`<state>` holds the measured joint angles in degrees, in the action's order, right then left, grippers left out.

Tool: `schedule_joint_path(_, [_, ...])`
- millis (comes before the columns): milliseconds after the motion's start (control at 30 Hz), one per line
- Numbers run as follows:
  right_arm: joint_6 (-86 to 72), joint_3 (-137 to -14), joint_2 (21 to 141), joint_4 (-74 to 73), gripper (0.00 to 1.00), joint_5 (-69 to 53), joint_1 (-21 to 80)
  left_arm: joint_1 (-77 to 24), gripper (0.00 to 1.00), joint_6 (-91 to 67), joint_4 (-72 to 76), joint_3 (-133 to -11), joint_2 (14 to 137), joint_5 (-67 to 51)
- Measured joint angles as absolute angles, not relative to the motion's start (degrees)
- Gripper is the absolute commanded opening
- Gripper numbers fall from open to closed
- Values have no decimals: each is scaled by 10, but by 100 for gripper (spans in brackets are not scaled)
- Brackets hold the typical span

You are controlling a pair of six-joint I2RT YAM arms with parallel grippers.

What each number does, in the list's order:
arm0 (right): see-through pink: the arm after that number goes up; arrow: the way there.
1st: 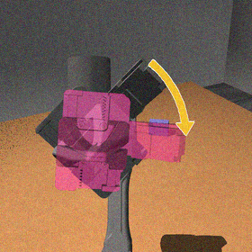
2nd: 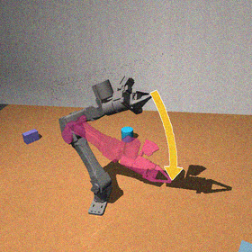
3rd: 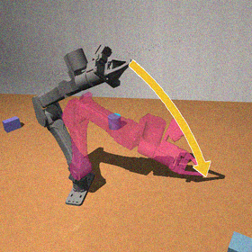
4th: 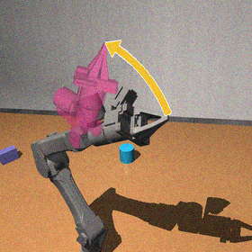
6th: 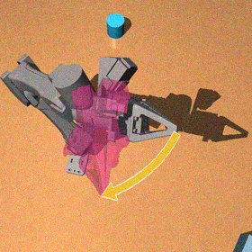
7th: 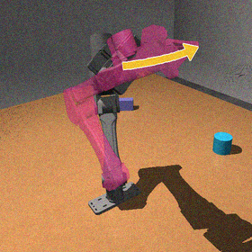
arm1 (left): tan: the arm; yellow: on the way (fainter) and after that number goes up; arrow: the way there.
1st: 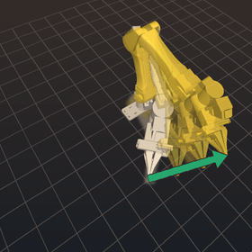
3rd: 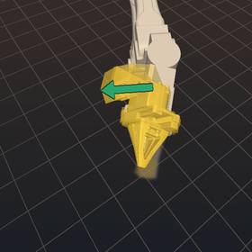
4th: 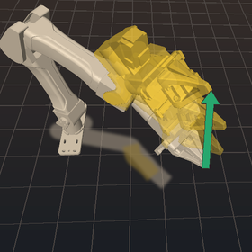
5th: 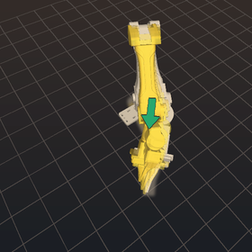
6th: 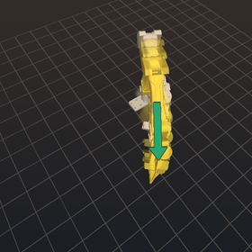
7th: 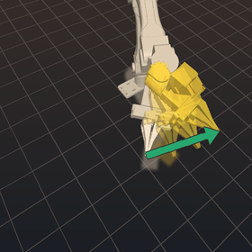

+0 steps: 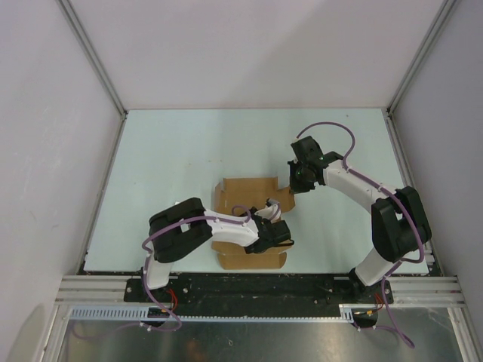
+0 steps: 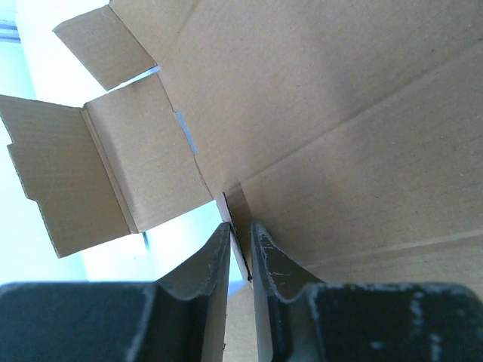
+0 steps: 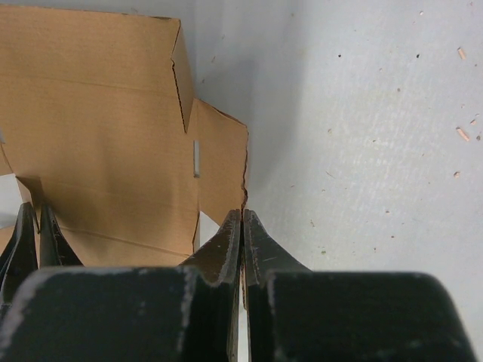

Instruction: Fold the paper box

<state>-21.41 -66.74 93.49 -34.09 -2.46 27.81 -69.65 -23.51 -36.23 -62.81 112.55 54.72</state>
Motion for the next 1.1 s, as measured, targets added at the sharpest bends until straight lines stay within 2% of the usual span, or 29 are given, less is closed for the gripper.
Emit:
schedule_joint_path(200, [-214,-667,935,-341,0,-25,280,-698,23,-235,-368,-628,1126,549])
schedule_joint_path(267, [-215,-667,935,-341,0,-25,280,-699,29,-235,-370,-628,1126,549])
schedule_joint_path(433, [-215,-667,935,-340,0,-29,281,-700,32,-236,-385,-631,1123,553])
schedule_joint_path(533, [-215,-667,934,-340,0,-33,281,-700,39,-239,-401,-637,1098,550])
schedule_joint_path(733, [-213,-665,930,-340,0,-36,283,-700,51,-242,-411,-671,966,537])
schedule_joint_path(867, [-194,-664,921,-340,0,-40,283,-685,54,-257,-409,-673,848,512])
schedule_joint_path(967, [-166,-664,909,-336,0,-47,283,-643,56,-266,-398,-666,763,475])
schedule_joint_path(1100, [-117,-664,900,-307,0,-81,278,-540,58,-269,-366,-616,634,400])
